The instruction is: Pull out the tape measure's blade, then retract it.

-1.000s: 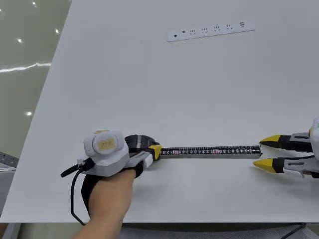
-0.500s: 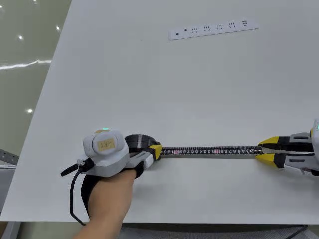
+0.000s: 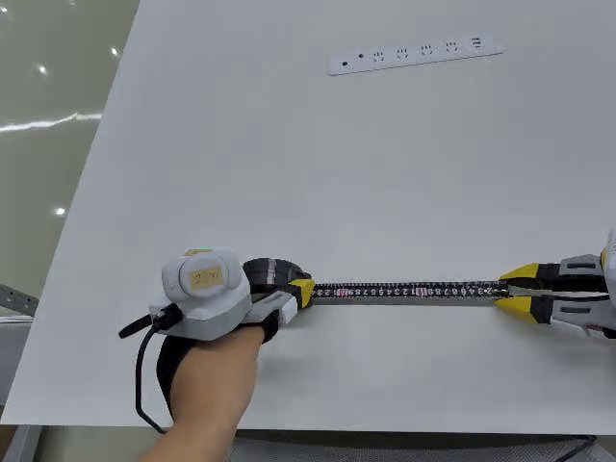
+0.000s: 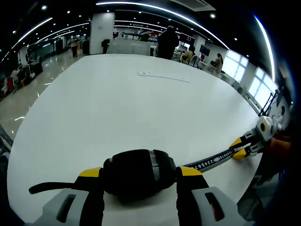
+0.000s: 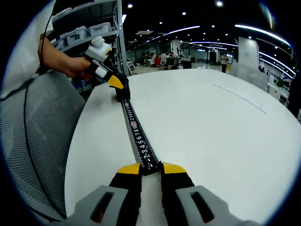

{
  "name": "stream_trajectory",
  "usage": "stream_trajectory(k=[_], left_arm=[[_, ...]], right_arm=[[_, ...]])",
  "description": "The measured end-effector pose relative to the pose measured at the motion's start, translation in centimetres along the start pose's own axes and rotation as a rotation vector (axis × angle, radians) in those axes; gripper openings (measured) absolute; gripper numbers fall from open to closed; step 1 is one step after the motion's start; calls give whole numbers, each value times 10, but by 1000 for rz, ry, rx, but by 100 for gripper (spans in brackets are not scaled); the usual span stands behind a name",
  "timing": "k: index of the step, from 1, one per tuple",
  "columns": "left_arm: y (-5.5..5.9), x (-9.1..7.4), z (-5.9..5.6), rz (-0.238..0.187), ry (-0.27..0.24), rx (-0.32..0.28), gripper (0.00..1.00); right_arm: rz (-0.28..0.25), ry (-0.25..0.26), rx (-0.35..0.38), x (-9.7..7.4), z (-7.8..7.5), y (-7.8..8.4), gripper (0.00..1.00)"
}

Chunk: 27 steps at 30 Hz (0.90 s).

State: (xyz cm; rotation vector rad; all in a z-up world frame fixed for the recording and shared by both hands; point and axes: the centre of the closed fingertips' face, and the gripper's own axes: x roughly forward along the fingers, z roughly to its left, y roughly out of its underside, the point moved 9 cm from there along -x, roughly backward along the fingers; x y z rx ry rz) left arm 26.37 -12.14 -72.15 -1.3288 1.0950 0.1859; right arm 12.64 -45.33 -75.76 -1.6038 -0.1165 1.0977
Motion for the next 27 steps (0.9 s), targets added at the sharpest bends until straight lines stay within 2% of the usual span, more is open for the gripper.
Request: stream_trajectory(k=[12, 22, 27], left_arm=[[0, -2, -2, -6, -26, 8, 59], [0, -2, -3, -14, -37, -17, 59], [-2, -1, -4, 13, -47, -10, 58]], right_arm=[[-3, 4, 22, 0, 1, 1, 13], [-7, -1, 32, -1, 1, 1, 14], [-11, 1, 39, -1, 1, 1, 14]])
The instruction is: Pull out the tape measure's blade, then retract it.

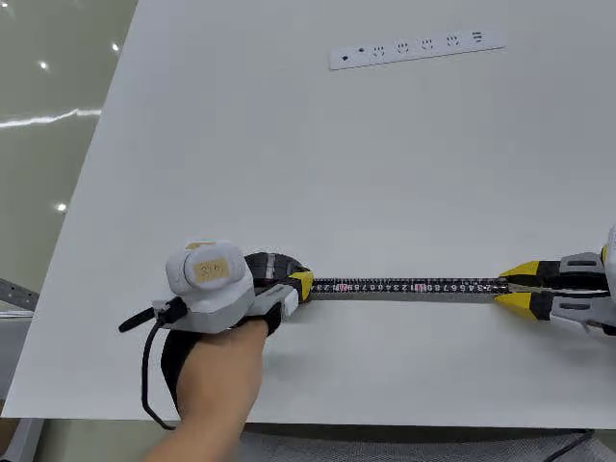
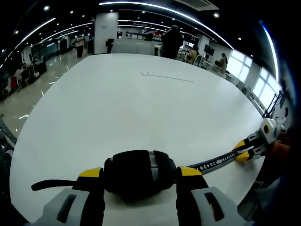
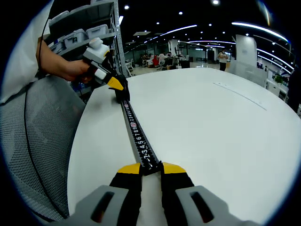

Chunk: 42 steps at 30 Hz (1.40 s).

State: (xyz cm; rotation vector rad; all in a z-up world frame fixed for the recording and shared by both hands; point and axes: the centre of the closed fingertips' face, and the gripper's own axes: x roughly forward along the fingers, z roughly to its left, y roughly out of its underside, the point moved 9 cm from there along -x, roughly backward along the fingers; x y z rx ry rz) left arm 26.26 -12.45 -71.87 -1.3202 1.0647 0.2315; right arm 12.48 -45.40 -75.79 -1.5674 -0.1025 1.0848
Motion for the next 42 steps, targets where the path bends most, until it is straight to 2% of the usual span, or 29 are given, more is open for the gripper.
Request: stream_trajectory(k=[5, 9, 15, 31, 42], left_arm=[[0, 1, 0, 22, -7, 10, 57], [-1, 1, 0, 43, -13, 10, 56], [-1, 1, 0, 54, -15, 6, 56], [-2, 1, 1, 53, -10, 0, 56], [-2, 0, 1, 55, -3, -7, 56]], right_arm=[[2, -4, -9, 0, 1, 0, 13], [-17, 0, -10, -2, 0, -3, 13], [-29, -9, -35, -1, -1, -5, 13], [-69, -61, -44, 23, 7, -23, 12], [-106, -83, -12, 37, 11, -23, 12]])
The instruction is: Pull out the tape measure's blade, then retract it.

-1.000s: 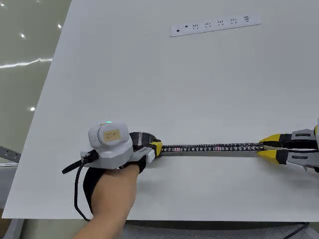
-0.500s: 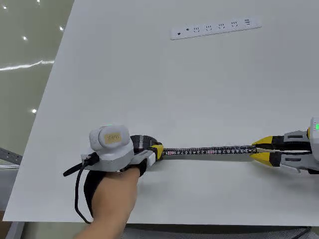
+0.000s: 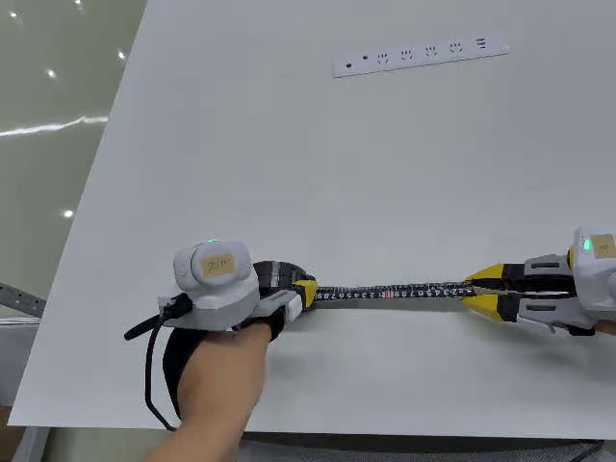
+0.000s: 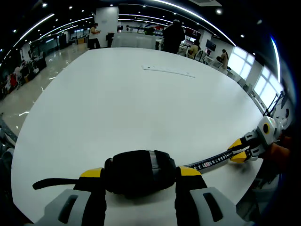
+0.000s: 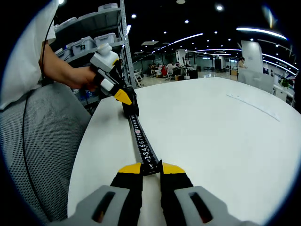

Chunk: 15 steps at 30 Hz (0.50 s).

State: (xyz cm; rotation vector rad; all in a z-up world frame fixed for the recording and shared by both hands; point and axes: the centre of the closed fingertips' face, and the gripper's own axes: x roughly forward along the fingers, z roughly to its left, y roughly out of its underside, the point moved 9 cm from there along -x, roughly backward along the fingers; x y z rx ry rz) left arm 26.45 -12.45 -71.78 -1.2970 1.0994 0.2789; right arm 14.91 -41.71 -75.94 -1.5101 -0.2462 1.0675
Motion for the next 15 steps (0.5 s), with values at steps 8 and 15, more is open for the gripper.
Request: stream_trajectory(k=[8, 15], left_arm=[[0, 0, 1, -1, 5, -5, 55], [0, -1, 2, -4, 15, -15, 55]], right_arm=[[-36, -13, 24, 8, 3, -1, 12], [-52, -26, 37, 19, 6, -4, 12]])
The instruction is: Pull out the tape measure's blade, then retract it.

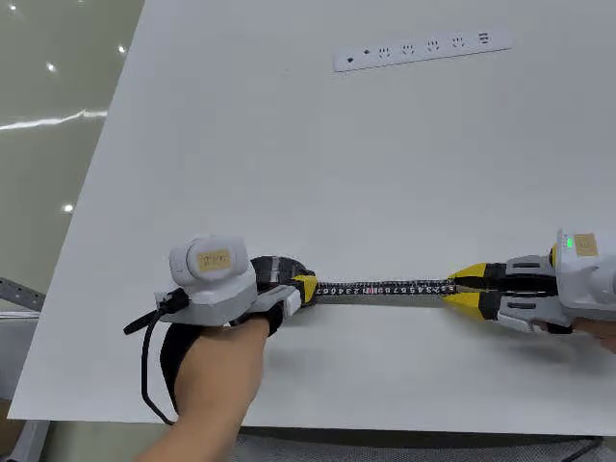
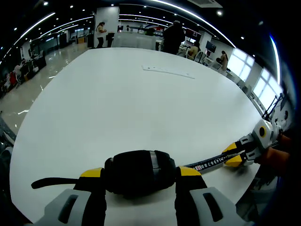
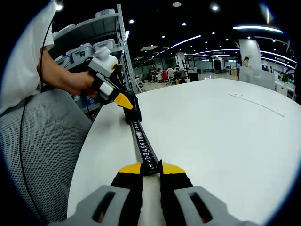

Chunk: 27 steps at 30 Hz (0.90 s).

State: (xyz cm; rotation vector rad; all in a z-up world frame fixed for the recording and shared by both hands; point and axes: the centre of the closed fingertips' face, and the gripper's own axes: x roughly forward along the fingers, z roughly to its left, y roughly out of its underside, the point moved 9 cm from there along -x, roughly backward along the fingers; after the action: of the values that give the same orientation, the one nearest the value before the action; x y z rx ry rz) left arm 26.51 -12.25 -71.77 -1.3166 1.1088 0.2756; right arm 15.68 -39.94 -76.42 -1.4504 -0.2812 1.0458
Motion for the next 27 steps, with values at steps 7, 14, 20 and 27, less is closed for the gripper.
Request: stream_trajectory(k=[7, 14, 20, 27], left_arm=[[0, 0, 0, 0, 3, -10, 55], [0, 0, 1, -1, 9, -15, 55], [1, -1, 1, -3, 13, -19, 55], [0, -1, 3, -2, 21, -35, 55]], right_arm=[[-8, -8, 5, 8, -1, -2, 11], [-20, -31, 13, 18, 2, -5, 11], [-28, -42, 17, 28, 3, -9, 11], [-39, -55, 25, 36, 4, -14, 11]])
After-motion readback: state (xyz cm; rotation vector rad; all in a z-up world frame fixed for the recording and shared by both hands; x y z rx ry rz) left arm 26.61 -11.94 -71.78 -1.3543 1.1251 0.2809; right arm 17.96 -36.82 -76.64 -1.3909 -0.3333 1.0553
